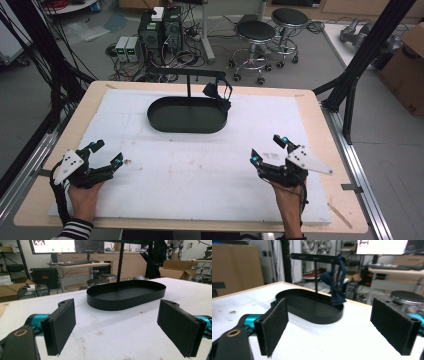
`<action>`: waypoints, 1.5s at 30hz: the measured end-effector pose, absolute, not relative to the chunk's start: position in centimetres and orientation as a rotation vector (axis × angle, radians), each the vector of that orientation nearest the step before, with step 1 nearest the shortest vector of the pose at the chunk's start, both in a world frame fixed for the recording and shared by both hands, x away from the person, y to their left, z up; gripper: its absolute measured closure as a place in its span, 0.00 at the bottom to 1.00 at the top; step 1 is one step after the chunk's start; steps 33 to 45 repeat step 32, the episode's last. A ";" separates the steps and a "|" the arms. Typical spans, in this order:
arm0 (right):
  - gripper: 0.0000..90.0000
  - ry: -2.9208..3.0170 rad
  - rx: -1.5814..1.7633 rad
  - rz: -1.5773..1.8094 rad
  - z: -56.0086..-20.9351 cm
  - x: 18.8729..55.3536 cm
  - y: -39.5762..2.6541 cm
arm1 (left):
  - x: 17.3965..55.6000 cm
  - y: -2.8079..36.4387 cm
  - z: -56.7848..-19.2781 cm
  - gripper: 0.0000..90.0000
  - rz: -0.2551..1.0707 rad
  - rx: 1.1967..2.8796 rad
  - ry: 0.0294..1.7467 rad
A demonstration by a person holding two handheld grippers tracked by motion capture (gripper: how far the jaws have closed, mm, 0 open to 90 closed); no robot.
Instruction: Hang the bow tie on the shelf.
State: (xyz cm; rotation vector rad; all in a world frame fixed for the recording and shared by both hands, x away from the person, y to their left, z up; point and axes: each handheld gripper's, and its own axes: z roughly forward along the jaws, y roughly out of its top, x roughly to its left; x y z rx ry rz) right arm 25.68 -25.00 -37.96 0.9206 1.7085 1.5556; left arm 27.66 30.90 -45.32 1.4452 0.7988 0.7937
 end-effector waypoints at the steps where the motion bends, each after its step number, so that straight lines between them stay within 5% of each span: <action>1: 0.14 1.690 0.919 1.558 -38.5 25.4 -25.3 | 27.6 30.9 -45.3 0.17 0.795 1.443 0.797; 15: 0.13 1.655 0.976 1.448 -44.3 25.0 -26.7 | 27.3 30.8 -45.3 0.17 0.787 1.447 0.785; 45: 0.13 1.643 0.976 1.446 -45.2 25.3 -26.9 | 27.3 30.9 -45.3 0.17 0.768 1.439 0.791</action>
